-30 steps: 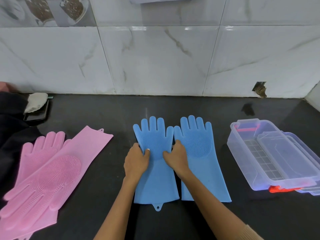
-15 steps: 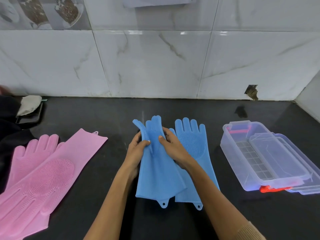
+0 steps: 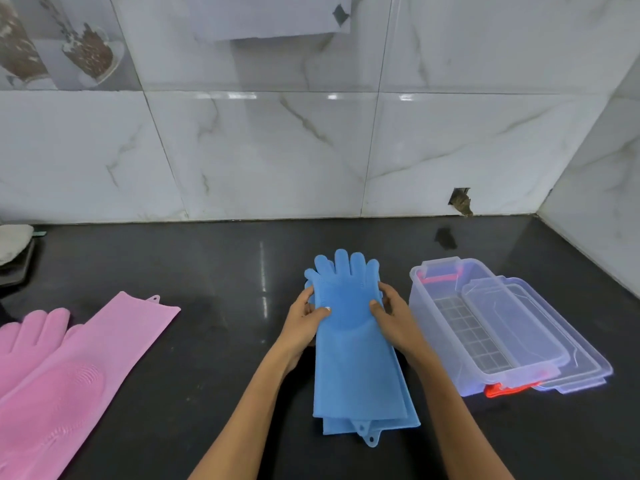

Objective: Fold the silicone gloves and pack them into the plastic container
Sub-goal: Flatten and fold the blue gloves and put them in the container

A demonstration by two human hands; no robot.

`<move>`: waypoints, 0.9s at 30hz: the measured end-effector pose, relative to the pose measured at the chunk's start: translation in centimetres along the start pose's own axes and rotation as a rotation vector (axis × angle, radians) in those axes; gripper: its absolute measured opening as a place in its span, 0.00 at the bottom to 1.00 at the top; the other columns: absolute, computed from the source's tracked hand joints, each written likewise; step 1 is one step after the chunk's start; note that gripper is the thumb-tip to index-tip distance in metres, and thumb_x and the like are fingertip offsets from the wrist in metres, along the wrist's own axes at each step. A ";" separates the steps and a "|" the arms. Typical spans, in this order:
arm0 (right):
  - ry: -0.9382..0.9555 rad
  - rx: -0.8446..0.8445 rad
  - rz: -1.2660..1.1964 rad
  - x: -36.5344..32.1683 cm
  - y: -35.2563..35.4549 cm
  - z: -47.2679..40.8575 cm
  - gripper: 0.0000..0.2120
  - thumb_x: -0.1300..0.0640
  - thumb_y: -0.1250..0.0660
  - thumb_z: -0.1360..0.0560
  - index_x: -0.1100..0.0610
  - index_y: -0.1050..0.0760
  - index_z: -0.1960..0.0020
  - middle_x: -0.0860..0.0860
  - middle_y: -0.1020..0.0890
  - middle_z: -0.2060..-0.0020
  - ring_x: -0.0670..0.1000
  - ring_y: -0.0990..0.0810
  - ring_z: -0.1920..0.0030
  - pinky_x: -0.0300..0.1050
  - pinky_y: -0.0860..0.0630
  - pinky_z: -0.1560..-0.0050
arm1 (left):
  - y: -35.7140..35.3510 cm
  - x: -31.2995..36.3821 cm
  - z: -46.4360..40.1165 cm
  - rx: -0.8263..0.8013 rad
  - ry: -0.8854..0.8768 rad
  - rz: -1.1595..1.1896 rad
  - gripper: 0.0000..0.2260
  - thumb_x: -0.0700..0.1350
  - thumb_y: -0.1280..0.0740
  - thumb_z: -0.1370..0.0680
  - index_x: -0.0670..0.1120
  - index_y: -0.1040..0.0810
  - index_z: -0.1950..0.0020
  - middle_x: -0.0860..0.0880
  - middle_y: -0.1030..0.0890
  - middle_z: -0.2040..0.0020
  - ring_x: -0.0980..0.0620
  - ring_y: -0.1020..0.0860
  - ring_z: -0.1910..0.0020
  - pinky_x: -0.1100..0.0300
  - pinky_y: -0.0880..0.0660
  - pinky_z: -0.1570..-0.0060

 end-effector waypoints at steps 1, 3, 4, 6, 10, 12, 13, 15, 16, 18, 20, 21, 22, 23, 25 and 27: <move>-0.015 0.003 0.067 0.5 0.1 0.0 0.19 0.54 0.40 0.20 0.53 0.36 0.30 0.50 0.25 0.38 0.51 0.24 0.40 0.48 0.26 0.40 | 0.2 -0.5 0.1 0.029 0.022 -0.073 0.18 0.41 0.34 0.23 0.53 0.28 0.35 0.47 0.17 0.49 0.49 0.16 0.54 0.53 0.18 0.58; -0.031 0.020 0.141 1.1 0.4 0.0 0.18 0.53 0.39 0.21 0.54 0.33 0.32 0.50 0.22 0.44 0.50 0.21 0.46 0.47 0.24 0.45 | 0.6 -1.1 0.2 0.099 0.049 -0.162 0.15 0.44 0.33 0.24 0.51 0.28 0.37 0.44 0.19 0.52 0.52 0.17 0.59 0.57 0.20 0.66; -0.040 0.035 0.152 1.3 0.6 0.0 0.17 0.52 0.38 0.21 0.55 0.31 0.34 0.50 0.21 0.48 0.50 0.21 0.49 0.46 0.23 0.48 | 0.8 -1.2 0.2 0.140 0.049 -0.190 0.13 0.45 0.33 0.24 0.49 0.27 0.39 0.43 0.20 0.53 0.52 0.18 0.60 0.58 0.20 0.69; -0.067 0.077 0.159 1.5 1.1 0.0 0.16 0.50 0.37 0.22 0.56 0.28 0.38 0.51 0.19 0.52 0.50 0.20 0.54 0.44 0.22 0.55 | 1.1 -1.3 0.4 0.223 0.038 -0.246 0.10 0.46 0.32 0.24 0.45 0.24 0.45 0.43 0.19 0.54 0.51 0.18 0.59 0.59 0.20 0.71; -0.101 0.130 0.134 2.0 1.7 0.1 0.12 0.53 0.33 0.24 0.59 0.24 0.44 0.53 0.18 0.55 0.48 0.19 0.60 0.37 0.25 0.67 | 1.4 -2.0 0.8 0.337 -0.004 -0.340 0.06 0.44 0.30 0.25 0.41 0.19 0.56 0.44 0.17 0.57 0.49 0.17 0.60 0.62 0.20 0.71; -0.108 0.160 0.124 2.1 1.7 0.2 0.11 0.55 0.32 0.24 0.60 0.24 0.46 0.54 0.17 0.54 0.50 0.19 0.59 0.39 0.23 0.66 | 1.3 -2.3 0.9 0.350 -0.018 -0.376 0.07 0.44 0.29 0.25 0.41 0.18 0.59 0.45 0.16 0.60 0.50 0.17 0.62 0.64 0.21 0.72; -0.108 0.177 0.121 2.1 1.7 0.3 0.10 0.55 0.33 0.24 0.60 0.23 0.47 0.55 0.17 0.54 0.51 0.19 0.58 0.41 0.21 0.63 | 1.3 -2.3 0.9 0.356 -0.019 -0.390 0.07 0.44 0.29 0.26 0.42 0.17 0.60 0.45 0.16 0.62 0.50 0.17 0.63 0.65 0.22 0.73; -0.103 0.200 0.122 2.0 1.7 0.5 0.08 0.55 0.34 0.24 0.59 0.24 0.47 0.55 0.18 0.53 0.52 0.19 0.55 0.45 0.19 0.58 | 1.2 -2.3 0.9 0.364 -0.012 -0.417 0.07 0.45 0.28 0.26 0.44 0.17 0.64 0.46 0.17 0.65 0.52 0.18 0.67 0.67 0.23 0.73; -0.102 0.208 0.128 1.9 1.7 0.6 0.08 0.55 0.34 0.23 0.58 0.24 0.48 0.54 0.18 0.53 0.53 0.19 0.54 0.47 0.18 0.56 | 1.2 -2.3 0.9 0.368 -0.007 -0.435 0.08 0.45 0.28 0.26 0.46 0.18 0.65 0.46 0.17 0.66 0.53 0.19 0.69 0.67 0.23 0.73; -0.106 0.226 0.148 1.7 1.6 0.8 0.07 0.54 0.34 0.23 0.57 0.24 0.49 0.55 0.18 0.53 0.53 0.19 0.54 0.48 0.18 0.54 | 1.2 -2.3 0.9 0.391 0.001 -0.500 0.10 0.46 0.28 0.27 0.47 0.18 0.68 0.47 0.17 0.68 0.52 0.19 0.70 0.63 0.21 0.71; -0.130 0.242 0.196 1.7 1.5 0.9 0.05 0.55 0.33 0.24 0.57 0.24 0.52 0.55 0.18 0.54 0.54 0.19 0.55 0.51 0.19 0.50 | 1.1 -2.2 1.1 0.425 0.005 -0.595 0.11 0.48 0.27 0.28 0.47 0.19 0.69 0.48 0.18 0.71 0.51 0.18 0.71 0.58 0.19 0.66; -0.155 0.244 0.230 1.6 1.5 0.9 0.04 0.56 0.33 0.24 0.57 0.24 0.53 0.56 0.18 0.54 0.54 0.19 0.55 0.53 0.19 0.48 | 1.0 -2.2 1.2 0.434 0.015 -0.633 0.11 0.49 0.26 0.28 0.48 0.20 0.70 0.49 0.18 0.71 0.51 0.18 0.72 0.58 0.19 0.66; -0.182 0.244 0.266 1.6 1.5 0.9 0.04 0.57 0.33 0.24 0.57 0.24 0.53 0.56 0.18 0.54 0.54 0.19 0.55 0.54 0.20 0.46 | 0.9 -2.1 1.3 0.436 0.037 -0.656 0.11 0.50 0.26 0.29 0.49 0.20 0.70 0.49 0.18 0.72 0.52 0.19 0.73 0.58 0.19 0.67; -0.203 0.247 0.310 1.5 1.4 1.0 0.04 0.57 0.33 0.24 0.58 0.24 0.53 0.56 0.18 0.54 0.55 0.19 0.55 0.54 0.21 0.45 | 0.9 -2.0 1.4 0.429 0.070 -0.669 0.11 0.50 0.26 0.29 0.49 0.21 0.70 0.50 0.18 0.71 0.52 0.19 0.73 0.58 0.19 0.67; -0.206 0.264 0.410 1.3 1.3 1.2 0.08 0.55 0.34 0.23 0.59 0.22 0.51 0.56 0.18 0.54 0.53 0.19 0.56 0.50 0.22 0.43 | 0.6 -1.8 1.6 0.408 0.146 -0.692 0.11 0.51 0.26 0.29 0.49 0.22 0.68 0.50 0.19 0.70 0.52 0.19 0.72 0.56 0.18 0.66; -0.187 0.269 0.467 0.9 1.3 1.4 0.10 0.53 0.35 0.23 0.60 0.22 0.50 0.55 0.19 0.57 0.50 0.22 0.59 0.44 0.24 0.47 | 0.4 -1.7 1.7 0.380 0.200 -0.717 0.12 0.52 0.28 0.28 0.46 0.22 0.67 0.49 0.19 0.69 0.51 0.18 0.70 0.53 0.17 0.61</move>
Point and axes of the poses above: each hand's wrist, its own z-axis away from the middle knuckle, its own y-axis out of the back of the hand, x = y × z, the point moved 1 cm from there along -z, towards the middle knuckle
